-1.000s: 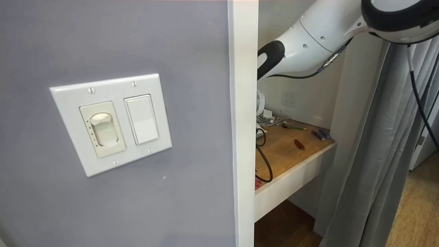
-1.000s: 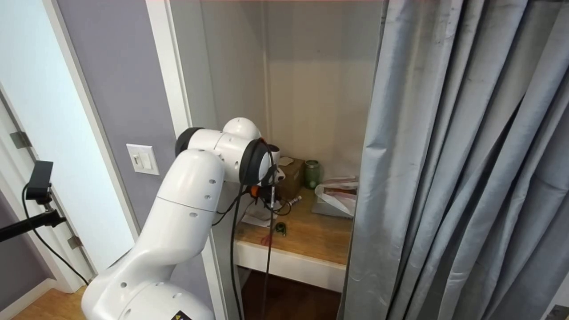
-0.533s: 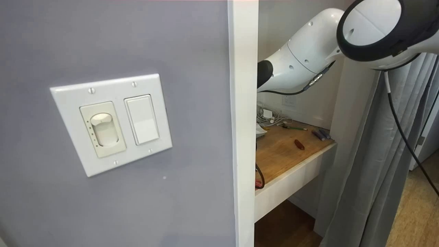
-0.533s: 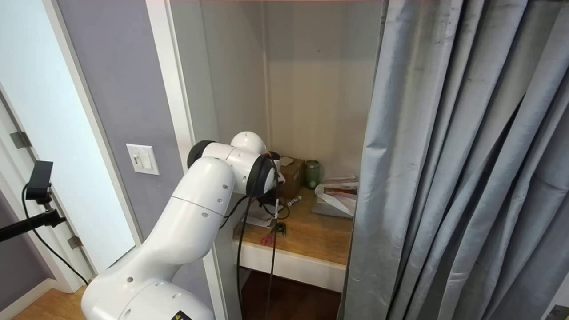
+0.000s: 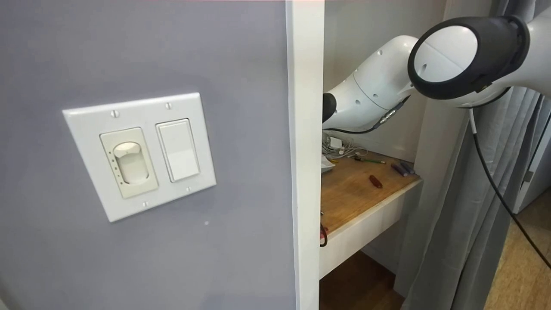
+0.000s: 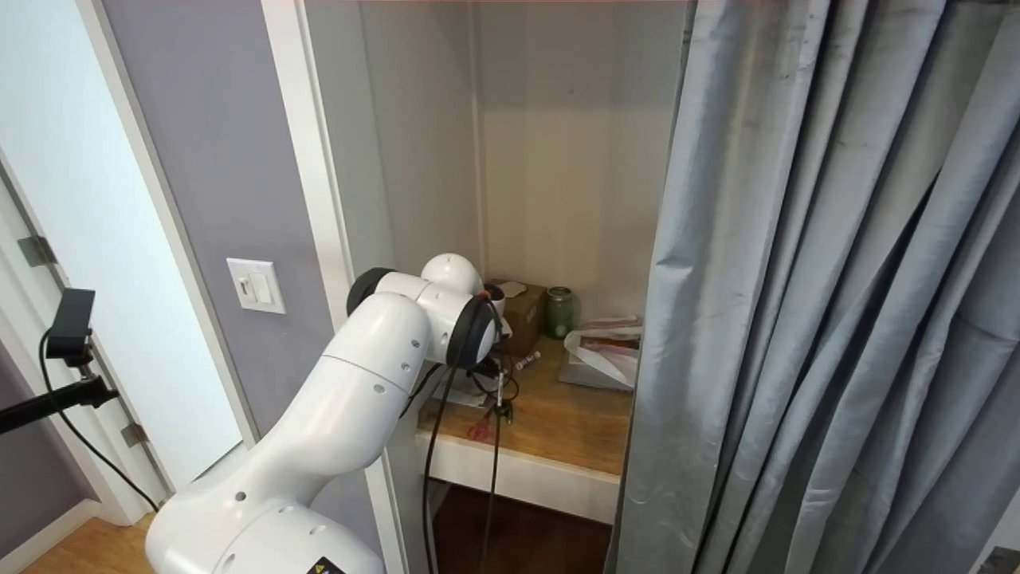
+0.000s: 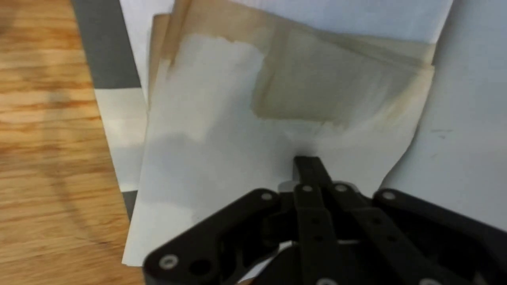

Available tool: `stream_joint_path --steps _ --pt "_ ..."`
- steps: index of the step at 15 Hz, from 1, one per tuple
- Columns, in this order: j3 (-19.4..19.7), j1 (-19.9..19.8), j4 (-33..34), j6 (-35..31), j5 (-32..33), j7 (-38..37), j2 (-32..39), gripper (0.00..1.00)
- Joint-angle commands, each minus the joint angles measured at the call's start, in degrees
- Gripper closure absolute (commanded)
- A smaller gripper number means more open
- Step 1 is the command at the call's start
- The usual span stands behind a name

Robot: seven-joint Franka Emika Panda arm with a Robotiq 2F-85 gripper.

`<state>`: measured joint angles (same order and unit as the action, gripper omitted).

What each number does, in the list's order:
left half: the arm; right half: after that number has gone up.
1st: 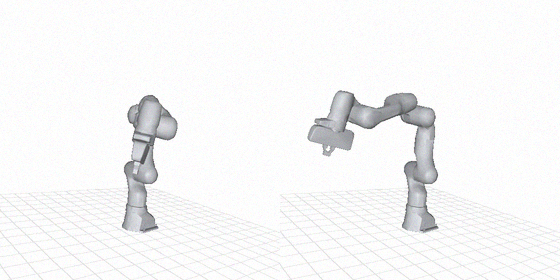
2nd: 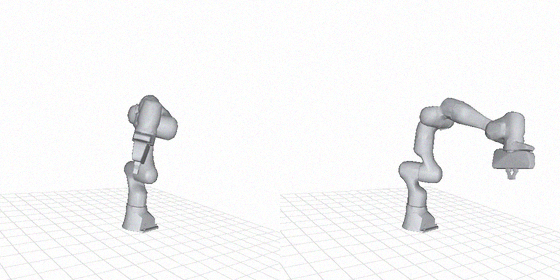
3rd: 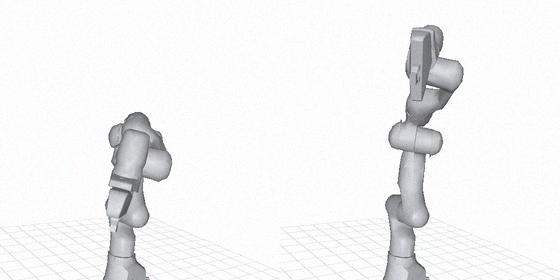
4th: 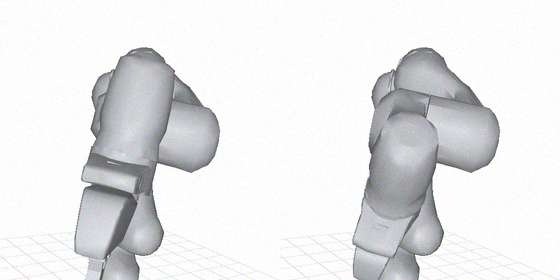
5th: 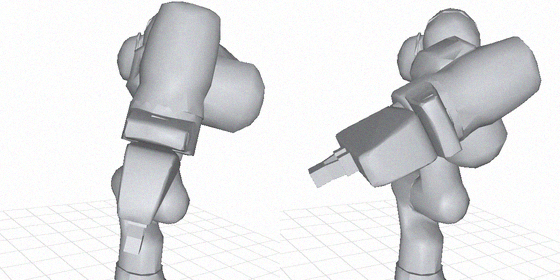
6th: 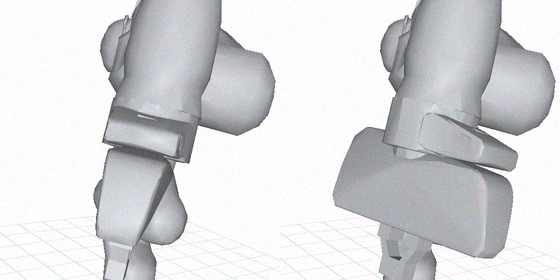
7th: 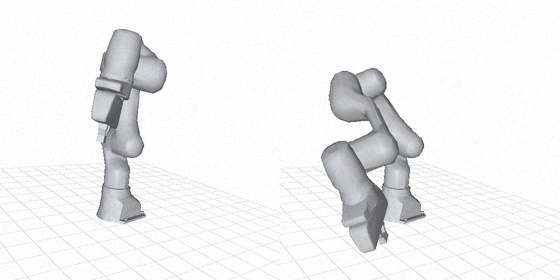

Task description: Move the papers on the left to the right

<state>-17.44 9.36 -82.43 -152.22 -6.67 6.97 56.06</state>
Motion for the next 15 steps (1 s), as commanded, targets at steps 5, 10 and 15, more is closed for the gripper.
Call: stream_joint_path --steps 5,10,15 --pt "4.79 3.23 4.11 1.59 1.99 -2.32 2.07 1.00" --pt "5.05 2.91 4.92 5.22 1.51 -1.97 2.47 1.00" --pt "6.71 3.36 6.22 8.75 2.08 -2.63 4.03 1.00"
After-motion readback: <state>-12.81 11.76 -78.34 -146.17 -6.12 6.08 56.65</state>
